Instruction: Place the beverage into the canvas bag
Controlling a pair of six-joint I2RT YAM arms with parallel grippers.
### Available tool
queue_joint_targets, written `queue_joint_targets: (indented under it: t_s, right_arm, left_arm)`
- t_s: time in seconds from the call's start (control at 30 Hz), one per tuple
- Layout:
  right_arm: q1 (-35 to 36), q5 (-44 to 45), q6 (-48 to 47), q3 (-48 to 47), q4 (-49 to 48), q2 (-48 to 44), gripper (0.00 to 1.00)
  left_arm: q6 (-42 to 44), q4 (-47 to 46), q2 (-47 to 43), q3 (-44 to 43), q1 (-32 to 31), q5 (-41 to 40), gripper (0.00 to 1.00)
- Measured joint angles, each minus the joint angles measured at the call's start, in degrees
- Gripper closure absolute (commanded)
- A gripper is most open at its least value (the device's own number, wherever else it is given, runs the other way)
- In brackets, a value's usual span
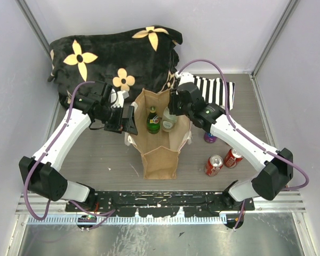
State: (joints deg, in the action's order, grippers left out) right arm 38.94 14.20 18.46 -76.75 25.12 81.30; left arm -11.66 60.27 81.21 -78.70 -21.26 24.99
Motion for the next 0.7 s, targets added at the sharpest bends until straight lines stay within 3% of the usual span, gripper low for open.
queue_joint_targets:
  t_s: [0.7]
  right_arm:
    - [2.8,4.9,-3.8,2.9,-7.4,5.2,0.99]
  left_arm:
    - [0.0,-0.4,0.7,0.0,0.0,0.0,0.02]
